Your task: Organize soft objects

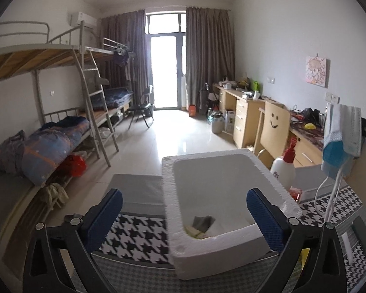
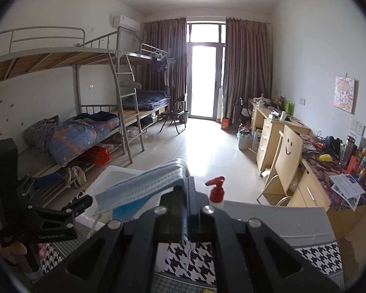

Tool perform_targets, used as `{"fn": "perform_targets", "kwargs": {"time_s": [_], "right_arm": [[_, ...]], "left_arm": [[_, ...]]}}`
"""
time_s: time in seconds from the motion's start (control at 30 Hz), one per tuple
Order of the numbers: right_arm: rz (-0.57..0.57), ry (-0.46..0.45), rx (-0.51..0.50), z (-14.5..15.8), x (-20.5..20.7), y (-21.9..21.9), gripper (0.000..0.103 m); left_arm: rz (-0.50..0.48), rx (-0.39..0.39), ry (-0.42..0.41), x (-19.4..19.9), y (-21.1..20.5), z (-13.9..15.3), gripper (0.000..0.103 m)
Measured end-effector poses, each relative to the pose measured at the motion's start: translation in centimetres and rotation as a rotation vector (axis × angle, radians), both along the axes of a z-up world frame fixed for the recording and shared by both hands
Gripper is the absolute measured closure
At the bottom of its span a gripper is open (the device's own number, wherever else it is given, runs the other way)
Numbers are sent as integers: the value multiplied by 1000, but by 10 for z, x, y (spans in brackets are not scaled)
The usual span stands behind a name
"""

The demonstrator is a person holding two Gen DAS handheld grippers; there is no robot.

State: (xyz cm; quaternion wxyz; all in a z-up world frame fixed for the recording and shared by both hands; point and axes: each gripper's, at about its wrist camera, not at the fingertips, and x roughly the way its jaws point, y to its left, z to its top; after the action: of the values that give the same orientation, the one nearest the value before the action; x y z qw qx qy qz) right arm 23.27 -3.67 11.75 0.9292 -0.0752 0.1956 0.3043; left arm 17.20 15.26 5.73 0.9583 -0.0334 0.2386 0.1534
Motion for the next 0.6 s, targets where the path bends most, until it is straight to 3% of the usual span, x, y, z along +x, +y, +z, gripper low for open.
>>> {"fn": "perform_targets", "kwargs": {"time_s": [0.6], "right_arm": [[86, 23, 0, 3, 4, 42, 99]], "left_arm": [[70, -34, -69, -38, 27, 1, 1]]}}
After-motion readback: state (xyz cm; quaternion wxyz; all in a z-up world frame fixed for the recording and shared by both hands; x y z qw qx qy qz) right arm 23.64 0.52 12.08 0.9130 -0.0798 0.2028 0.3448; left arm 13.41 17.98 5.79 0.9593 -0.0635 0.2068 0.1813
